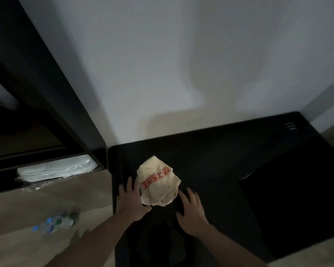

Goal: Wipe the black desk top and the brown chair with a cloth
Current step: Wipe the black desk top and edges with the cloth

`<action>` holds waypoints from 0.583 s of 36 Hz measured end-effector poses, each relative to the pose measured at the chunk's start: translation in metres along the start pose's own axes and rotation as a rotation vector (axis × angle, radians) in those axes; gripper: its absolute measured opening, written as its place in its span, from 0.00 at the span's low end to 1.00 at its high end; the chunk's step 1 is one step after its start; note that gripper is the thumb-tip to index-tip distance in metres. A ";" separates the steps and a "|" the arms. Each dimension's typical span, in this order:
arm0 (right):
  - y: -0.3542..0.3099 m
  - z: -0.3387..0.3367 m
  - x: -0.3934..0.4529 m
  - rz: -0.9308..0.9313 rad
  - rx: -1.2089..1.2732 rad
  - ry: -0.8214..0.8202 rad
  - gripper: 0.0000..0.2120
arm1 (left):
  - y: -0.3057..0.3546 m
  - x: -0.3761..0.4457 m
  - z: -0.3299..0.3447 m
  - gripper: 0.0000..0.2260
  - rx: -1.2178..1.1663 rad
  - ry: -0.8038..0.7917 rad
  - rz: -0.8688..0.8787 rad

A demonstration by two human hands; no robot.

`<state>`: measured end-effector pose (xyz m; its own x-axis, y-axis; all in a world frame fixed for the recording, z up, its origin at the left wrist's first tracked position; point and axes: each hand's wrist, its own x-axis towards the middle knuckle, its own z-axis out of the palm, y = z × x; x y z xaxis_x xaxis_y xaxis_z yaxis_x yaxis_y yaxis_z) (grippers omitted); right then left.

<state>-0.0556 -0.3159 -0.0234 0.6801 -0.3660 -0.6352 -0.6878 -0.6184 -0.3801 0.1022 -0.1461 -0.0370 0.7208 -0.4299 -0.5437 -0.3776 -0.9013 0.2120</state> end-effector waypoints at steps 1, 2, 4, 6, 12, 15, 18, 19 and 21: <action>0.012 0.001 -0.008 0.042 -0.022 -0.012 0.40 | 0.007 0.005 -0.004 0.56 0.012 0.031 0.090; 0.024 0.002 -0.015 0.080 -0.031 -0.017 0.41 | 0.014 0.010 -0.008 0.54 0.024 0.038 0.166; 0.044 0.006 -0.028 0.147 -0.024 -0.018 0.41 | 0.030 0.018 -0.012 0.52 0.064 -0.010 0.249; 0.062 0.013 -0.038 0.196 -0.015 -0.021 0.42 | 0.044 0.027 -0.014 0.52 0.097 -0.091 0.267; 0.097 0.033 -0.047 0.231 -0.004 -0.026 0.47 | 0.055 0.051 -0.007 0.47 0.207 -0.203 0.218; 0.103 0.042 -0.045 0.205 -0.045 -0.008 0.49 | 0.053 0.069 -0.009 0.52 0.259 -0.206 0.182; 0.107 0.047 -0.043 0.187 -0.052 0.003 0.50 | 0.055 0.083 -0.024 0.50 0.259 -0.197 0.140; 0.109 0.048 -0.042 0.180 -0.053 0.008 0.49 | 0.057 0.086 -0.030 0.49 0.258 -0.193 0.127; 0.113 0.052 -0.043 0.166 -0.064 0.015 0.48 | 0.056 0.090 -0.039 0.46 0.253 -0.195 0.096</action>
<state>-0.1755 -0.3342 -0.0739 0.5626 -0.4768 -0.6754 -0.7736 -0.5917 -0.2267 0.1683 -0.2369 -0.0425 0.5599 -0.4718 -0.6812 -0.5883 -0.8052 0.0742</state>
